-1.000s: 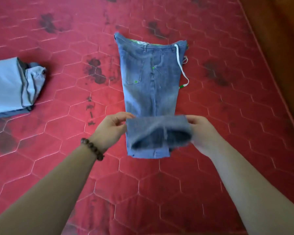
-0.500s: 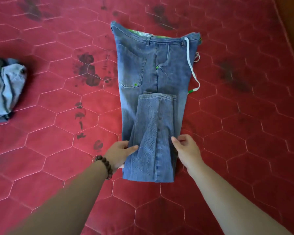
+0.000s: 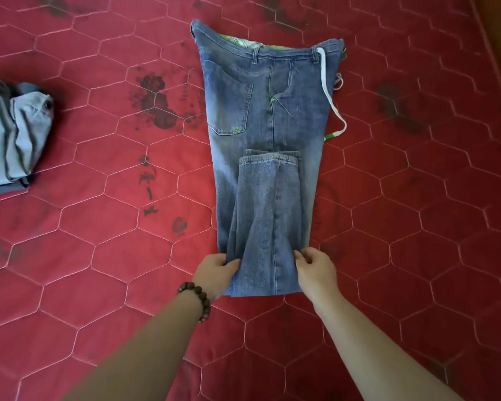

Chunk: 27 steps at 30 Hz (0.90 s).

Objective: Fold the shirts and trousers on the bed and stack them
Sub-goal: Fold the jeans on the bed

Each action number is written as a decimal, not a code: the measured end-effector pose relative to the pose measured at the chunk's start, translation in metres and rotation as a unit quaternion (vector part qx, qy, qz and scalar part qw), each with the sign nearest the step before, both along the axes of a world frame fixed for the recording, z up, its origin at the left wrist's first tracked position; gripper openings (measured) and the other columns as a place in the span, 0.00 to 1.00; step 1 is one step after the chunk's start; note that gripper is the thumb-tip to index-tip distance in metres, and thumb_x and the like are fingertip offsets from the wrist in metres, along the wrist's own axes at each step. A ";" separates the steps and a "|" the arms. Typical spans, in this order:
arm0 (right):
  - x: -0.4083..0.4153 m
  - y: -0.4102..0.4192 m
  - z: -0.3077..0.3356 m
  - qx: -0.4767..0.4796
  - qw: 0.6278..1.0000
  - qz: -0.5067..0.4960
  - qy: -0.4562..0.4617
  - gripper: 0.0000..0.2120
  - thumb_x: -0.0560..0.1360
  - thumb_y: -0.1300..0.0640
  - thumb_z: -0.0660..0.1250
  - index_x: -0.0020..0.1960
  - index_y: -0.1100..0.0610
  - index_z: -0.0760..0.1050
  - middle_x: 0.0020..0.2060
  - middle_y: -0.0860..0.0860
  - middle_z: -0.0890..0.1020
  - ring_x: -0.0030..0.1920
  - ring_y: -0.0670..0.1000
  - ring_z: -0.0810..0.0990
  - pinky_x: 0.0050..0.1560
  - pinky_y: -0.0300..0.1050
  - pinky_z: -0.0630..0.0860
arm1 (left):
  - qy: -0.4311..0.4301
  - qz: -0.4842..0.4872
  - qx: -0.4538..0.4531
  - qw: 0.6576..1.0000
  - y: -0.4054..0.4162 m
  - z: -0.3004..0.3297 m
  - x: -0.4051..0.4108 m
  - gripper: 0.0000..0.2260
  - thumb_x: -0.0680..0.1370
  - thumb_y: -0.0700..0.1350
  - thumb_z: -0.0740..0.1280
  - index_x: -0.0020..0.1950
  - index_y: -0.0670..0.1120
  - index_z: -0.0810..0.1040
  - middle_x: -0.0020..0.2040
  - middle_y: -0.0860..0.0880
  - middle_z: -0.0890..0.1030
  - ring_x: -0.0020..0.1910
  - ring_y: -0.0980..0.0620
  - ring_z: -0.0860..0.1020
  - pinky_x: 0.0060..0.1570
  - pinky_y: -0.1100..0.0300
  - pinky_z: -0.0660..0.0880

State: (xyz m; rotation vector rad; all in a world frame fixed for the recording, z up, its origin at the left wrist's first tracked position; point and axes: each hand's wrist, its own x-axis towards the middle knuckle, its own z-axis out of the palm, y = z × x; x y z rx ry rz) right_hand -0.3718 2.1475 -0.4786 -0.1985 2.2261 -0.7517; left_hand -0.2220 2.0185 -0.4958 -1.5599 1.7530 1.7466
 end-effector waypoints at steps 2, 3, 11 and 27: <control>0.010 0.006 0.001 -0.021 0.999 -0.039 -0.031 0.12 0.78 0.47 0.63 0.50 0.55 0.73 0.46 0.47 0.79 0.46 0.47 0.78 0.42 0.39 0.71 | 0.019 0.026 -0.001 0.999 0.005 0.002 -0.001 0.14 0.78 0.47 0.66 0.51 0.36 0.79 0.43 0.46 0.81 0.42 0.48 0.79 0.52 0.44 0.76; 0.013 0.007 0.004 -0.039 0.996 -0.056 -0.063 0.14 0.77 0.43 0.65 0.54 0.53 0.71 0.48 0.45 0.77 0.49 0.45 0.77 0.44 0.38 0.71 | 0.041 0.047 0.004 0.998 0.005 0.004 -0.003 0.12 0.77 0.48 0.67 0.51 0.39 0.80 0.46 0.47 0.83 0.46 0.49 0.81 0.54 0.45 0.78; 0.013 0.019 0.016 -0.135 0.984 -0.077 -0.090 0.14 0.74 0.56 0.71 0.57 0.50 0.71 0.49 0.47 0.82 0.48 0.44 0.82 0.42 0.36 0.75 | 0.099 0.082 0.020 0.991 0.007 0.012 0.003 0.08 0.75 0.48 0.72 0.49 0.44 0.81 0.46 0.46 0.85 0.47 0.48 0.83 0.51 0.46 0.80; 0.029 0.001 -0.056 0.045 0.835 0.413 0.360 0.25 0.82 0.49 0.48 0.77 0.53 0.56 0.77 0.47 0.55 0.78 0.48 0.50 0.73 0.65 0.54 | -0.018 -0.394 -0.474 0.787 0.031 -0.051 -0.011 0.26 0.81 0.54 0.47 0.78 0.45 0.54 0.79 0.49 0.54 0.78 0.51 0.47 0.74 0.47 0.47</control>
